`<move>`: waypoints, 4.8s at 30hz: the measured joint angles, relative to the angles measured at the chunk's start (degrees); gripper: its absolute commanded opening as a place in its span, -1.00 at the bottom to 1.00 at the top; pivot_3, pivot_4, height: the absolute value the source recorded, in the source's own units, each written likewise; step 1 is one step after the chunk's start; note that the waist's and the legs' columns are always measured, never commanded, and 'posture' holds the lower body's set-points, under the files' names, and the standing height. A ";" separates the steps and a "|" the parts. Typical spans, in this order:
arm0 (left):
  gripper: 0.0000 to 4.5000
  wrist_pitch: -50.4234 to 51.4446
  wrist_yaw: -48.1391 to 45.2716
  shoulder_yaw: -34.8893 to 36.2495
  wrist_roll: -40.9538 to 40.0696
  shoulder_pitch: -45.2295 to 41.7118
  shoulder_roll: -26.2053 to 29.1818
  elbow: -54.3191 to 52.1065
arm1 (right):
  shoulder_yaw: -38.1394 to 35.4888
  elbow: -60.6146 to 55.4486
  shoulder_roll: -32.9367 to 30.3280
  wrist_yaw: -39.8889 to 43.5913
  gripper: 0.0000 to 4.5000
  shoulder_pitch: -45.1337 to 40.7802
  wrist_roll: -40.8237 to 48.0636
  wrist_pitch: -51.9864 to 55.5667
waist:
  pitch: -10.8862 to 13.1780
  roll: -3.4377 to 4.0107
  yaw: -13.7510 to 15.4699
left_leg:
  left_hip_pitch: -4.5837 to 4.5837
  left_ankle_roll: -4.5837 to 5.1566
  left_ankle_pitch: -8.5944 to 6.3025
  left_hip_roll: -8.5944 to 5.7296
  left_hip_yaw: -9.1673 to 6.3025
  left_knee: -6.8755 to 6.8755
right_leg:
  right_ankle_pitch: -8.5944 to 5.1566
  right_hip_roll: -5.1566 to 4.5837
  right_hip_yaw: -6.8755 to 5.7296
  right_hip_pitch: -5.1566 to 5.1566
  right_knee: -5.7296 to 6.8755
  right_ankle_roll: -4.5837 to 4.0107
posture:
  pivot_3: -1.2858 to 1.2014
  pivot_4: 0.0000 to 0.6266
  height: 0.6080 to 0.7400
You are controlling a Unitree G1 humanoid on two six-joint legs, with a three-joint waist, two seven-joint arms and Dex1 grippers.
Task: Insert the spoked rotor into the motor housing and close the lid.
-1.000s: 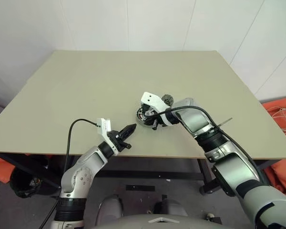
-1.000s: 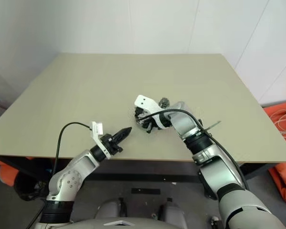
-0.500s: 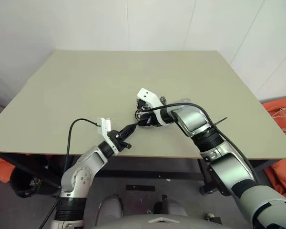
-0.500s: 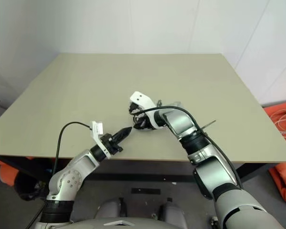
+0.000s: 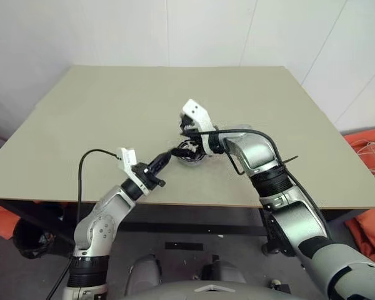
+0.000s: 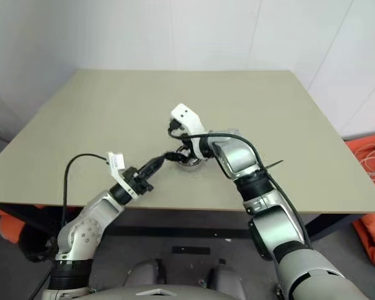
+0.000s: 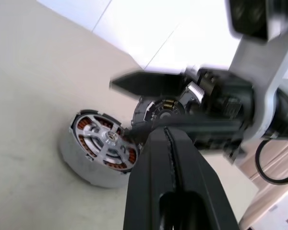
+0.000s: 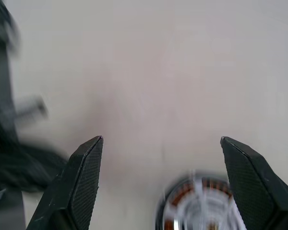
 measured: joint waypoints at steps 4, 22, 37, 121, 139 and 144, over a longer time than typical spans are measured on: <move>-1.00 0.86 -0.04 -1.54 0.03 0.34 -0.25 0.76 | -2.34 -0.77 -0.01 -5.56 0.10 -2.79 -0.02 -6.54 | 0.03 -0.09 0.44 | 0.02 -0.06 0.03 -0.02 -0.02 -0.01 | -0.01 -0.01 0.00 0.06 -0.01 0.01 | 0.03 -1.00 1.00; -1.00 1.34 -0.07 -1.12 -0.62 2.06 1.70 -1.54 | -2.70 15.63 -18.83 -14.25 -0.99 2.87 -11.81 -25.86 | 0.07 -0.10 0.13 | -0.19 0.05 -0.03 -0.06 -0.01 0.05 | -0.01 -0.01 0.00 -0.06 -0.04 0.00 | 0.03 -1.00 1.00; -1.00 3.20 -0.64 -1.53 -1.63 4.50 3.53 -3.69 | -2.14 -1.02 -25.65 1.79 -0.99 19.82 -4.89 -19.69 | 0.09 -0.07 0.05 | 0.17 0.10 -0.04 0.02 -0.01 0.15 | -0.20 0.02 0.00 0.19 0.03 0.36 | 0.03 -1.00 1.00; -1.00 3.65 -1.80 -1.26 -1.97 3.86 3.56 -3.20 | 0.85 21.01 -6.32 -2.72 0.98 9.77 -0.34 -25.22 | 0.11 -0.04 0.01 | 0.03 0.11 -0.06 -0.01 -0.01 -0.01 | -0.02 0.00 0.00 0.11 -0.10 0.03 | 0.03 -1.00 1.00; -1.00 3.62 -1.70 -1.21 -1.96 3.87 3.50 -3.20 | 0.82 22.05 -5.59 -1.91 0.38 9.43 -1.67 -26.10 | 0.11 -0.05 0.01 | 0.06 0.12 -0.07 -0.01 -0.01 0.00 | -0.02 0.01 0.00 0.12 -0.10 0.03 | 0.03 -1.00 1.00; -1.00 3.63 -1.69 -1.21 -1.97 3.87 3.50 -3.20 | 0.90 19.71 -5.63 -1.83 0.38 10.64 -2.38 -25.54 | 0.11 -0.05 0.01 | 0.04 0.12 -0.07 -0.01 -0.01 -0.01 | -0.02 0.01 0.00 0.11 -0.10 0.02 | 0.03 -1.00 1.00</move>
